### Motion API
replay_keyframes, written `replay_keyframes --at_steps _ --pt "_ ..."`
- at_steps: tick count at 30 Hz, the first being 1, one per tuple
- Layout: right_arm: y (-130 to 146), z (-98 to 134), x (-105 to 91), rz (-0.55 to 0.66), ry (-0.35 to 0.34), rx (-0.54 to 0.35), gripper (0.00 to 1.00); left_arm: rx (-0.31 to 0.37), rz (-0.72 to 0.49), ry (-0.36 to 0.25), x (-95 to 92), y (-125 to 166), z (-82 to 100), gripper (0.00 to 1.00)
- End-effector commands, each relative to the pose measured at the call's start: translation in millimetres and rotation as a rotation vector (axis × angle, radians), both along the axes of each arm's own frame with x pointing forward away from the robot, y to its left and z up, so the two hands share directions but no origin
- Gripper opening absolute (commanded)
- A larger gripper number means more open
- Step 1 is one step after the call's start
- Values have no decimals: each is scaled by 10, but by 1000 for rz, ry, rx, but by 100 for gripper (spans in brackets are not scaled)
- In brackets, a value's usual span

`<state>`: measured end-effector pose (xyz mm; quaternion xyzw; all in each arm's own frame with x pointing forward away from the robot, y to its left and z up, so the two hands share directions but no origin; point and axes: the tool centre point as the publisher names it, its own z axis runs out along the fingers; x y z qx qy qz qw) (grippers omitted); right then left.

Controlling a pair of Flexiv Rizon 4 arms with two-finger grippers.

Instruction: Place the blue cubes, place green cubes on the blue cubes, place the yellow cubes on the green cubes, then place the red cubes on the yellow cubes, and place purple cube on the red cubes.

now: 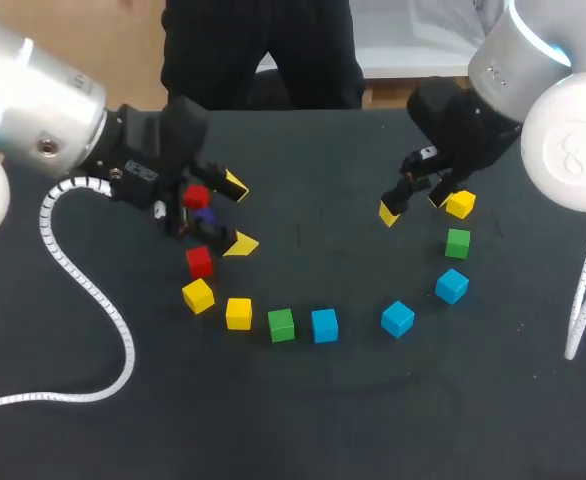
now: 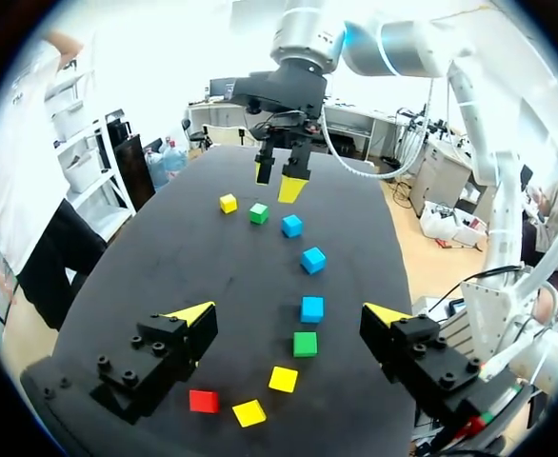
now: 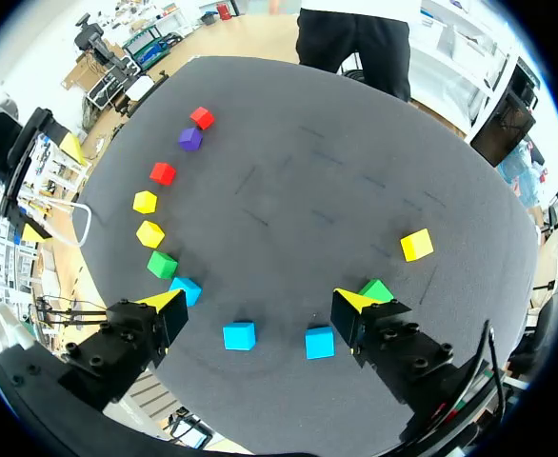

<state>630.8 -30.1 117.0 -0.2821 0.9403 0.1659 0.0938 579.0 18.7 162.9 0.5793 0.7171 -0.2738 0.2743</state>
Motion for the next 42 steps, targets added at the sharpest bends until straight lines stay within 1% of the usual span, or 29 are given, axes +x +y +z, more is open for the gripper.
replay_keyframes --at_steps 1,3,28,30,32,36,42 --pt "-4 0 -7 -1 -2 1 100 2 2 1 11 17 3 100" --pt "-4 0 -7 -1 -2 1 100 48 46 17 35 15 -11 100" --pt "-4 0 -7 -1 -2 1 100 48 46 17 35 15 -11 100" --pt "38 67 -62 24 -19 -17 100 48 46 17 35 15 -11 100" --pt "67 94 -134 38 -19 -51 100 48 46 17 35 15 -11 100" --pt "61 68 -324 43 0 -126 100 48 46 17 35 15 -11 100" --pt "0 4 -635 50 22 -187 100 48 46 17 35 15 -11 100"
